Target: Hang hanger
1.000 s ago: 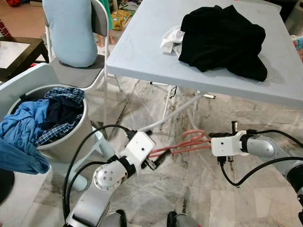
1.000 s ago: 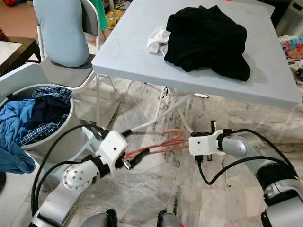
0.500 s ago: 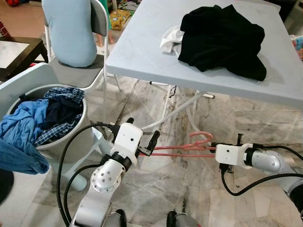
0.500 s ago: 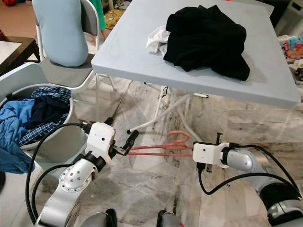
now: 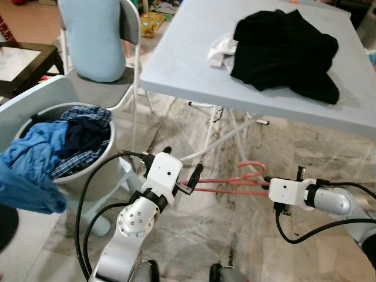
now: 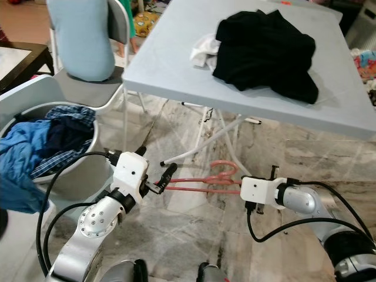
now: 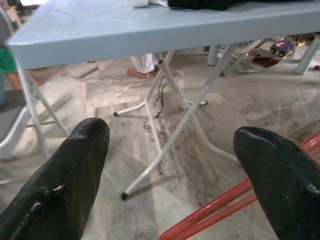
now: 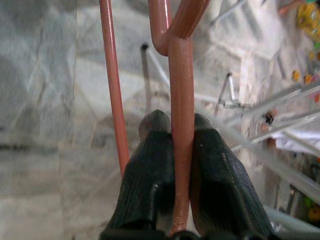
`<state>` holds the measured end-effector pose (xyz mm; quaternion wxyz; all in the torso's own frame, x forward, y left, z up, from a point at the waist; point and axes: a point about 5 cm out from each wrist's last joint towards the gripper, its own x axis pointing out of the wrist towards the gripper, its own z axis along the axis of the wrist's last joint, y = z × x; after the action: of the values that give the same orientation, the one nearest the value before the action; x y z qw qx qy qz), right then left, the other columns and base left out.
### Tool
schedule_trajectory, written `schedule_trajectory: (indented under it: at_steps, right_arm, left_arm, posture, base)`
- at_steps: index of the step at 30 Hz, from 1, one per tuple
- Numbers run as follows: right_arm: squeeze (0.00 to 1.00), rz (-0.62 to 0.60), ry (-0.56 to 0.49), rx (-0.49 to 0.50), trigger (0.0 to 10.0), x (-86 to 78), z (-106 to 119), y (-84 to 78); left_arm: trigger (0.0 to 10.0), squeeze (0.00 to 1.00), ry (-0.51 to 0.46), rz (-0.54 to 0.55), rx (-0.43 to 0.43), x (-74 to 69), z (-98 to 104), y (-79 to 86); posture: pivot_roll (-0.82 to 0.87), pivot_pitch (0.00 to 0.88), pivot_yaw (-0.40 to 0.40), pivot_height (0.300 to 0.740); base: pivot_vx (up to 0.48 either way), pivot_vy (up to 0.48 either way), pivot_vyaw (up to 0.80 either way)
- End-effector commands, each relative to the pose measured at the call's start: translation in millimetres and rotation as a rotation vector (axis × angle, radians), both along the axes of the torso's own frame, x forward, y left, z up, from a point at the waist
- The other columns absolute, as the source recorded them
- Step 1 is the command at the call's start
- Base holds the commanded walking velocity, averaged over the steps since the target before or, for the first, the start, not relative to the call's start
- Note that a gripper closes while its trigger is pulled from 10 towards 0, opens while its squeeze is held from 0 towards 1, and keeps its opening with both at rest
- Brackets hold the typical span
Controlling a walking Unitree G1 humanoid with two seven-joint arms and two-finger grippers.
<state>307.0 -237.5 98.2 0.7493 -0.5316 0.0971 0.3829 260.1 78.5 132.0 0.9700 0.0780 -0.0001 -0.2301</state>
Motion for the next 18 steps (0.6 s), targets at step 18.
schedule_trajectory:
  at_steps: [18]
  right_arm:
    - [0.0,-0.019,0.007,-0.022,0.0,-2.9,1.1,-5.6]
  left_arm:
    - [10.0,0.0,0.021,-0.028,0.015,0.1,-6.0,-5.1]
  posture:
    - [-0.03,0.194,-0.055,0.74]
  base:
    - [0.0,0.453,0.0]
